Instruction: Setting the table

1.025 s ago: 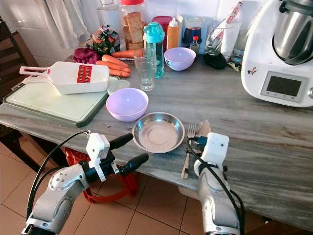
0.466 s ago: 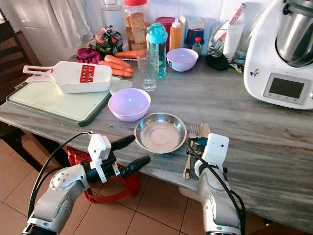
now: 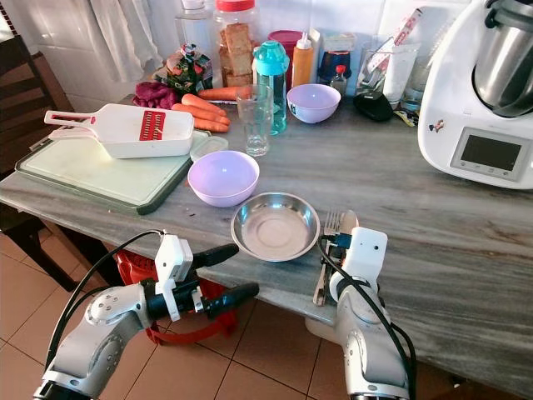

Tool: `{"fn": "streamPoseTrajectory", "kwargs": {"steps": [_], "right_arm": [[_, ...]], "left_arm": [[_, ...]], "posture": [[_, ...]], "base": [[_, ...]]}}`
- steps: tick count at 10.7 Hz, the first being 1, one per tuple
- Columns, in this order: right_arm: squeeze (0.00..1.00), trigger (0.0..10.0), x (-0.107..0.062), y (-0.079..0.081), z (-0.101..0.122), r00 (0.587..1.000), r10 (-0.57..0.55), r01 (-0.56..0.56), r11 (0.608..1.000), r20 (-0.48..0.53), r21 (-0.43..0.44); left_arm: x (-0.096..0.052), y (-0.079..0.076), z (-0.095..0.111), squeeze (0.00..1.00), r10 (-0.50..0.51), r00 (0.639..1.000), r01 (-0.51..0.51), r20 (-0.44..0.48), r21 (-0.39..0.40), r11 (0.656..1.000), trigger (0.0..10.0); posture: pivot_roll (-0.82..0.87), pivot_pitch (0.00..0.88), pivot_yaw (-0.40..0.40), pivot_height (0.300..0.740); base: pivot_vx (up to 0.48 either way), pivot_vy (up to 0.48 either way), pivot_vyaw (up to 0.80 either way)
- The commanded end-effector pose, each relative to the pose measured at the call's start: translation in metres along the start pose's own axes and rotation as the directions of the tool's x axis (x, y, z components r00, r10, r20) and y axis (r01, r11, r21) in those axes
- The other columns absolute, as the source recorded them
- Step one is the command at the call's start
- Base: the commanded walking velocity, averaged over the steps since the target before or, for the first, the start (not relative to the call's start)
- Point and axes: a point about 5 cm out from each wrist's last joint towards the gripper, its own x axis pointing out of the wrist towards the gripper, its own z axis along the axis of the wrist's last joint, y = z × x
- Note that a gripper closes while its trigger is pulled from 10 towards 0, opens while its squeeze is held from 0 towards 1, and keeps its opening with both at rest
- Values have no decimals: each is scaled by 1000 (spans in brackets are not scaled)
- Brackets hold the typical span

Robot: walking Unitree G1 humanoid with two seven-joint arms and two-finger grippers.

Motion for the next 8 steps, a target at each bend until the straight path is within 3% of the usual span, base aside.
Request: {"fn": "streamPoseTrajectory", "kwargs": {"steps": [1,8], "right_arm": [[1000,10000,0,-5,-12,997,-34,34,999,-66,-2],[1000,10000,-3,-8,6,999,-50,51,998,15,-37]], "left_arm": [[-2,-1,0,0,-10,1000,10,-15,17,1000,10000],[-3,2,0,0,2,1000,-2,-21,8,1000,10000]], "posture": [[2,19,41,740],[5,23,39,740]], "base": [[0,0,0],[0,0,0]]}}
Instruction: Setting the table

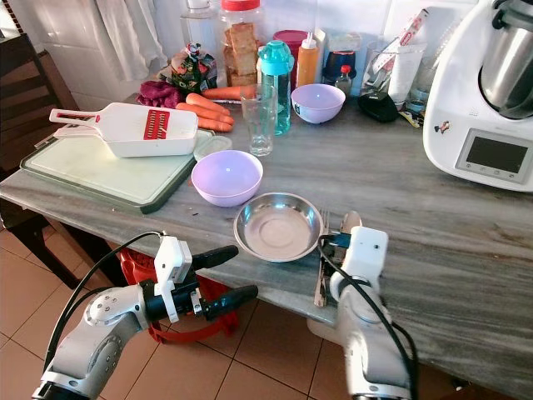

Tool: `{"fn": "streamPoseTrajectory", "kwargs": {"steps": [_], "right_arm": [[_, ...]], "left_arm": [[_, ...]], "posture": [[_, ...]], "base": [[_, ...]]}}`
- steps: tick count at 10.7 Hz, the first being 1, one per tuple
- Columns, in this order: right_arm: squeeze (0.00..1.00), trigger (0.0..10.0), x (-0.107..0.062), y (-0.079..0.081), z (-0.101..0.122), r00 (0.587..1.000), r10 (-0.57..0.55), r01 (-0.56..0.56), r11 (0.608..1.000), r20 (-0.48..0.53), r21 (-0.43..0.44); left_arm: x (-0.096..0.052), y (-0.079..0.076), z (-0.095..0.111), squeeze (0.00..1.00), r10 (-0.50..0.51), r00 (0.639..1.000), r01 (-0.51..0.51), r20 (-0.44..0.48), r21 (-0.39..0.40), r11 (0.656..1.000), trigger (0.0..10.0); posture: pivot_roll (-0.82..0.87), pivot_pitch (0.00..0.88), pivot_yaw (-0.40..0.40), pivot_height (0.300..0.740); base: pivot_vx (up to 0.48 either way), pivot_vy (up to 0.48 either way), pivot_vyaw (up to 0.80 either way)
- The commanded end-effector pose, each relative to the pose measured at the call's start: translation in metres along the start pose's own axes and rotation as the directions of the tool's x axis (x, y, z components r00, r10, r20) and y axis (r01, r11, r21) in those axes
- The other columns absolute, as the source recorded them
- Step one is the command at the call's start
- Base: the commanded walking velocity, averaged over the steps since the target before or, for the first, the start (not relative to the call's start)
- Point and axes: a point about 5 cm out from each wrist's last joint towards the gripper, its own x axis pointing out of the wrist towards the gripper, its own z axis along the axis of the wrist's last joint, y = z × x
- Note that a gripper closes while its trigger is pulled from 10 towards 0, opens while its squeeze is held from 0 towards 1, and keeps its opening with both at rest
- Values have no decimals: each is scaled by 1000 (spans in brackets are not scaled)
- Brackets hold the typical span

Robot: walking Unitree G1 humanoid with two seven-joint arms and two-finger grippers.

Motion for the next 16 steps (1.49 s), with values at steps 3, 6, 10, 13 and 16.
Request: {"fn": "streamPoseTrajectory", "kwargs": {"steps": [3,6,10,13,16], "right_arm": [[1000,10000,-5,-3,21,994,-32,30,999,108,14],[1000,10000,-11,4,51,946,2,16,998,323,-53],[1000,10000,-22,11,59,899,93,-32,988,428,-149],[729,10000,-25,10,61,878,121,-40,983,464,-180],[0,10000,-27,10,58,878,113,-32,983,464,-179]], "left_arm": [[-2,0,2,0,-3,1000,3,-14,7,1000,10000],[0,0,4,0,23,1000,-23,7,9,1000,10000],[-2,12,11,0,190,977,-188,98,-32,982,10000],[-6,38,18,0,521,844,-525,125,-2,851,10000],[-20,48,21,0,721,673,-732,166,10,681,10000]], "posture": [[4,23,36,740],[3,26,33,740],[5,29,25,740],[21,25,8,740],[27,17,-10,740]], "base": [[0,0,0],[0,0,0],[0,0,0],[0,0,0],[0,0,0]]}}
